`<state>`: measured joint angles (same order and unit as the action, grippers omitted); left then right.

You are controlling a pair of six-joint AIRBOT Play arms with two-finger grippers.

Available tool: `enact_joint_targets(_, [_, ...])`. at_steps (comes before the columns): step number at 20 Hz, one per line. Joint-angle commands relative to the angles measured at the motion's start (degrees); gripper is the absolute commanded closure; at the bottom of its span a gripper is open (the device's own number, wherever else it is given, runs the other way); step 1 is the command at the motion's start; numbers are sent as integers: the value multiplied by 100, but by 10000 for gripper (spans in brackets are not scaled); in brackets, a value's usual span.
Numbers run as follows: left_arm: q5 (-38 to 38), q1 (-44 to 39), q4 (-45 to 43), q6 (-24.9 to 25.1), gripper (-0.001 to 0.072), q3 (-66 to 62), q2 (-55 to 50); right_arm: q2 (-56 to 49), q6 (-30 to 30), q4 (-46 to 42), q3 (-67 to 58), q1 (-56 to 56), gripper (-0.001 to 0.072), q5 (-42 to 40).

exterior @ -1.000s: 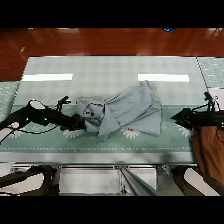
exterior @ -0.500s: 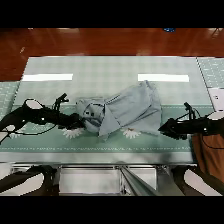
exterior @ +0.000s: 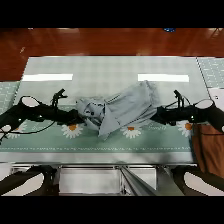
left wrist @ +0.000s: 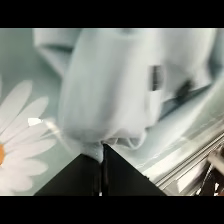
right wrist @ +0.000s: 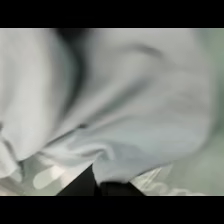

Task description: Fold the shirts.

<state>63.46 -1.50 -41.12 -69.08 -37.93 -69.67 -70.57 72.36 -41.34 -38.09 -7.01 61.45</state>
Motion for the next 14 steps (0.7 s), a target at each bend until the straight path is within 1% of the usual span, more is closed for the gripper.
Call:
enact_joint_targets(1, [20, 131, 184, -127, 689, -734, 439, 326, 44, -2, -1386, 92, 689, 492])
enact_joint_targets(4, [-4, 564, 750, -149, 689, -2085, 1128, 667, 374, -531, -3250, 87, 690, 695])
enact_joint_targets(7, [-24, 1117, 769, -433, 689, -3812, 1657, 807, 713, -1147, -5394, 87, 690, 955])
enact_joint_targets(10, [-15, 1781, 767, -595, 689, -5486, 1956, 807, 809, -1331, -7283, 87, 690, 1390])
enact_joint_targets(12, [72, 2221, 763, -680, 689, -6334, 2098, 942, 844, -1333, -8111, 87, 690, 1475])
enact_joint_targets(14, [214, 2632, 750, -691, 689, -6942, 2280, 1397, 841, -1552, -8229, 87, 690, 1362])
